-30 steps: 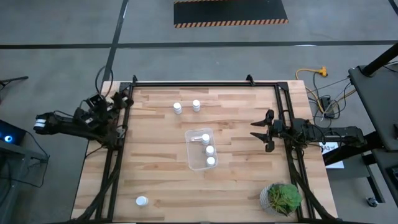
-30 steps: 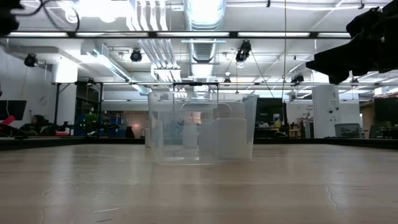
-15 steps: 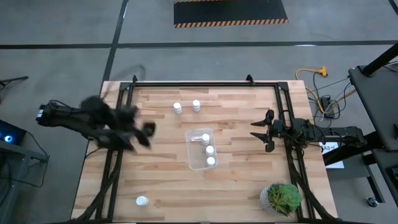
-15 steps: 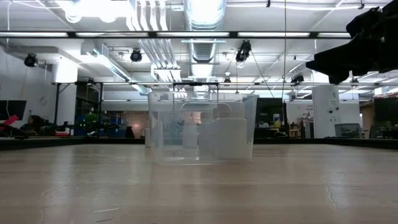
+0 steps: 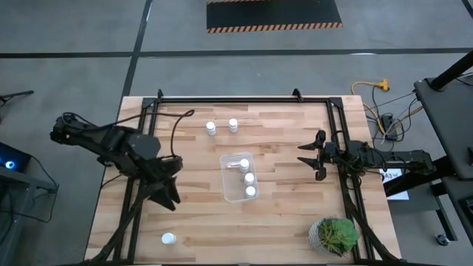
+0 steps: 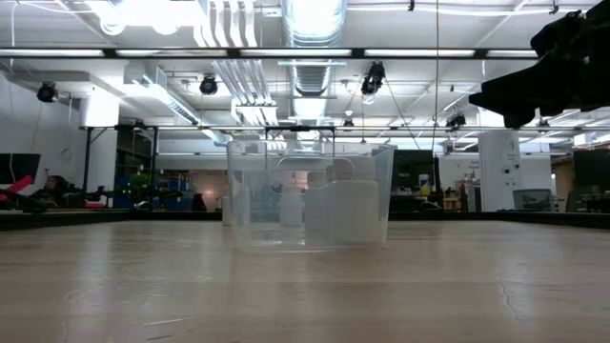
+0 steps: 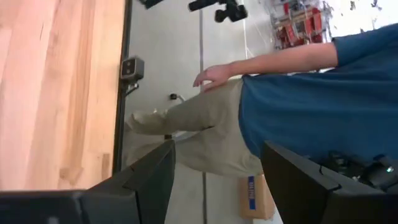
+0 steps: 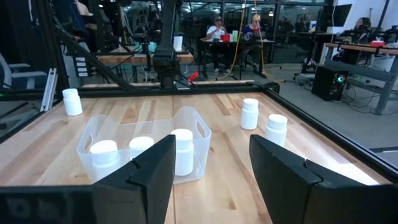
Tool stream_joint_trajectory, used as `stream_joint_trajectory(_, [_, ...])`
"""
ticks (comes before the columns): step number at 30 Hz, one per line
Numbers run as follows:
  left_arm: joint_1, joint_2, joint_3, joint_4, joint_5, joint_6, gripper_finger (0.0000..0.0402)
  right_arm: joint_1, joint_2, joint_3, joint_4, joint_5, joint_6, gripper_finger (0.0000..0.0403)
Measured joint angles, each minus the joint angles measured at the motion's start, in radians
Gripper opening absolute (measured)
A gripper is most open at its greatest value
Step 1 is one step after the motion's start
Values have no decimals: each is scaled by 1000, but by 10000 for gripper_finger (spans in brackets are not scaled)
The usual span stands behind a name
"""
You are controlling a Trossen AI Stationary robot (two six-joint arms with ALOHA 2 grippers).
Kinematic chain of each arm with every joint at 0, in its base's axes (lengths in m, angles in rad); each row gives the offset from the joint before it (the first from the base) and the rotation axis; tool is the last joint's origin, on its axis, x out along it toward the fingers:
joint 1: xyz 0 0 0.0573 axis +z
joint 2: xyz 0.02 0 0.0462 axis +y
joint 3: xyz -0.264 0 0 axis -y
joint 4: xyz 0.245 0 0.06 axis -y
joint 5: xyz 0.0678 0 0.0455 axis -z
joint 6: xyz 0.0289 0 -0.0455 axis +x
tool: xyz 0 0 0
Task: Pick and place pill bottles into a basket
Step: Put the white pill bottle into the transparent bin
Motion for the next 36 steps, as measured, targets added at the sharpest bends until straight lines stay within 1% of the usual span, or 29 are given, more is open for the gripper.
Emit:
stream_joint_trajectory(3, [-24,12,-9,-2,-9,-56,219,0,0,0,0,0,0,194])
stream_joint_trajectory(8, [-50,17,-25,-2,-8,5,219,0,0,0,0,0,0,194])
stream_joint_trajectory(10, [-50,22,-29,-4,-16,3,219,0,0,0,0,0,0,194])
stream_joint_trajectory(12, [-47,36,-27,3,-22,-64,219,0,0,0,0,0,0,194])
stream_joint_trajectory(16, [-48,58,-27,45,-18,-279,219,0,0,0,0,0,0,194])
stream_joint_trajectory(21, [-48,110,-30,181,-64,-281,219,0,0,0,0,0,0,194])
stream_joint_trajectory(23, [-55,135,-11,194,-85,-284,219,0,0,0,0,0,0,194])
stream_joint_trajectory(26, [-103,152,22,176,-136,-301,219,0,0,1,0,1,0,194])
stream_joint_trajectory(28, [-140,162,70,87,-202,-302,219,0,0,1,0,0,0,194])
stream_joint_trajectory(30, [-182,176,142,-89,-303,-298,219,0,0,1,0,0,0,194])
stream_joint_trajectory(34, [-291,233,348,-486,-579,-300,219,0,0,1,0,0,0,194])
stream_joint_trajectory(36, [-354,276,455,-666,-692,-353,219,0,0,1,0,0,0,194])
